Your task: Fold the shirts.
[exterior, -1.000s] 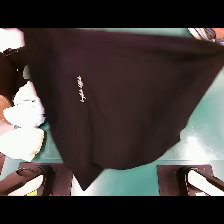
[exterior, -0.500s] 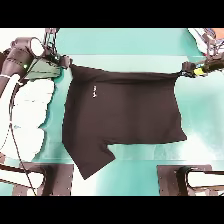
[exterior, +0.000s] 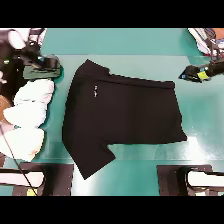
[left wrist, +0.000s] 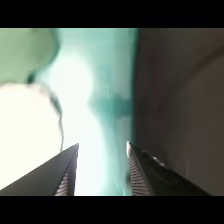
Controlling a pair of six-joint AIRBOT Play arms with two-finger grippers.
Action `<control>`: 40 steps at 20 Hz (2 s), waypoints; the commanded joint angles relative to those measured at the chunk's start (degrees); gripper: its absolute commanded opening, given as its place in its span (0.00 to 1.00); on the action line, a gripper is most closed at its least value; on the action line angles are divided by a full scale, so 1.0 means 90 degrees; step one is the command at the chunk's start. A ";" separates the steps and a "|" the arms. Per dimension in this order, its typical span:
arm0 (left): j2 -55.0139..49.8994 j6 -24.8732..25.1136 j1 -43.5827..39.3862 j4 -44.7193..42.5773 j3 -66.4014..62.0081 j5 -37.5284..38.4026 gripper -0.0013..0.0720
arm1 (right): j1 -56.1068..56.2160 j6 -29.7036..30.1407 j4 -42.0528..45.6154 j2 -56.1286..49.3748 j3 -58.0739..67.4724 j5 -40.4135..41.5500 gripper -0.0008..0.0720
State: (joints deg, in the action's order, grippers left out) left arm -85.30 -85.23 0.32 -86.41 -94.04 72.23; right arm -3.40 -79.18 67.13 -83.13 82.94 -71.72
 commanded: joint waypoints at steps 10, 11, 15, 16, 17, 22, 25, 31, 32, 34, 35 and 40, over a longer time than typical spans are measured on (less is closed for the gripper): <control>0.3568 0.0134 0.0279 0.1792 0.6730 0.0095 0.90 | -0.0427 0.0180 -0.0015 0.2902 -0.2926 -0.0153 0.60; 0.3565 0.0136 0.0279 0.1887 0.6994 -0.0007 0.90 | -0.0427 0.0175 -0.0015 0.3024 -0.2992 -0.0151 0.60; 0.3565 0.0185 0.0279 0.2373 0.7512 -0.0469 0.90 | -0.0430 0.0114 -0.0012 0.3320 -0.3028 -0.0175 0.60; 0.3565 0.0187 0.0279 0.2489 0.7546 -0.0478 0.90 | -0.0430 0.0112 -0.0012 0.3347 -0.3028 -0.0185 0.60; 0.3565 0.0187 0.0279 0.2516 0.7546 -0.0474 0.90 | -0.0427 0.0107 -0.0012 0.3347 -0.3028 -0.0221 0.60; 0.3565 0.0452 0.0279 0.2715 0.7526 -0.0508 0.06 | -0.0525 0.0107 0.0046 0.3347 -0.3033 -0.0534 0.60; 0.3565 0.0525 0.0279 0.2744 0.7116 -0.0369 0.05 | -0.1122 0.0097 0.0061 0.3347 -0.3230 -0.1059 0.60; 0.3565 0.0597 0.0279 0.2844 0.6258 -0.0304 0.05 | -0.2414 0.0070 0.0039 0.3347 -0.5387 -0.1294 0.60; 0.3565 0.0602 0.0279 0.2844 0.6249 -0.0313 0.05 | -0.2395 0.0068 0.0036 0.3347 -0.5656 -0.1205 0.60; 0.3565 0.0639 0.0279 0.2841 0.6249 -0.0308 0.05 | -0.2225 0.0049 0.0036 0.3344 -0.5982 -0.0984 0.60; 0.3565 0.0639 0.0279 0.2844 0.6249 -0.0311 0.05 | -0.2098 -0.0049 0.0041 0.3344 -0.6076 -0.0860 0.60; 0.3565 0.0641 0.0279 0.2839 0.6249 -0.0357 0.05 | -0.1384 -0.0398 0.0044 0.3337 -0.6169 -0.0192 0.60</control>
State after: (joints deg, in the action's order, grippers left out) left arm -53.25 -79.57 2.81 -60.93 -37.63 69.38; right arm -18.70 -80.73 67.46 -53.04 28.56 -77.03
